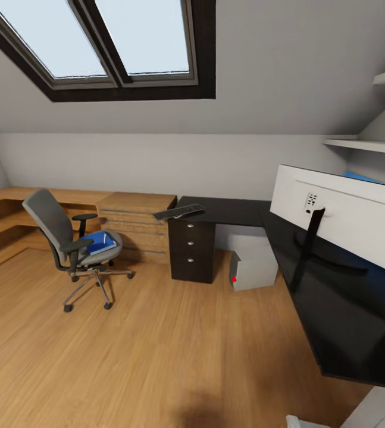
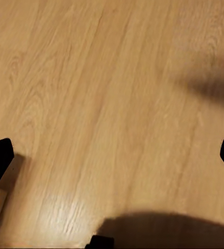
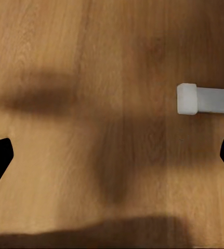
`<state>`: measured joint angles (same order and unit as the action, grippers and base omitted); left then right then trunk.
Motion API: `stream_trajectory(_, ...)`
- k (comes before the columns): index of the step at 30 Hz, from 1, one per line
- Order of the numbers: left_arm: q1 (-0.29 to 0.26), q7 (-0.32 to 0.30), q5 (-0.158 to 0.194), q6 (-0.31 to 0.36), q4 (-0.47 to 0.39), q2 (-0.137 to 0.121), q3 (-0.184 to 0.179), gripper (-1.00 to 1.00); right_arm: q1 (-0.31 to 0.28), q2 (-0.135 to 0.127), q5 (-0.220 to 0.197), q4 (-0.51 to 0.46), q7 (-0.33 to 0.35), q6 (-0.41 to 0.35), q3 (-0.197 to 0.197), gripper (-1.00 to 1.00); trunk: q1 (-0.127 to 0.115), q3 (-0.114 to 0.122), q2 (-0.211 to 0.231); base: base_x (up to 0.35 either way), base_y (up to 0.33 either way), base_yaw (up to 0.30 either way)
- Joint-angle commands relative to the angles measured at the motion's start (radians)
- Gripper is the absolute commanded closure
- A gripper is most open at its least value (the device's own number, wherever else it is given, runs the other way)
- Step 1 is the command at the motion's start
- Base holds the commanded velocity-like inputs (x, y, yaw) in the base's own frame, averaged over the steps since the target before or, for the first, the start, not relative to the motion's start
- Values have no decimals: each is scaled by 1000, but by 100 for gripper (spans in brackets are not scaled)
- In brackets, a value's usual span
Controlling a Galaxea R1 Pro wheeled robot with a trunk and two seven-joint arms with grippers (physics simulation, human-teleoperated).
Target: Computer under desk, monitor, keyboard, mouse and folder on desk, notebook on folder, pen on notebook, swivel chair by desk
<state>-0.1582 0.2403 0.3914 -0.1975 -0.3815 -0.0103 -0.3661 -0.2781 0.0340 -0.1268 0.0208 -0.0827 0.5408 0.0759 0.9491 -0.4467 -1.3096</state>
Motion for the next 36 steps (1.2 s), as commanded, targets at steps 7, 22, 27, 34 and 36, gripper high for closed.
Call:
stream_trajectory(7, -1, 7, 7, -5, 0, -2, -8, -100, -1, 0, -10, 2, -2, 4, 8, -100, -1, -1, -1, -299, -190, 0)
stream_trajectory(22, -1, 7, 7, -5, 0, -2, -7, -100, -1, 0, -9, 2, -2, 4, 8, -100, -1, -1, -1, -263, -222, 0)
stream_trajectory(27, -1, 5, 6, -5, -2, 0, -7, -100, -1, 0, -9, 2, -2, 4, 8, -100, -20, 15, 34, -81, -67, 0)
stream_trajectory(34, -1, 6, 7, -2, -2, 1, -7, -100, -1, 0, -9, 2, -2, 4, 8, -100, -47, 37, 83, -6, -5, 0)
stream_trajectory(36, -1, 6, 7, -2, -2, 2, -7, -100, -1, 1, -9, 2, -2, 5, 9, -100, -54, 43, 97, -1, -1, 0)
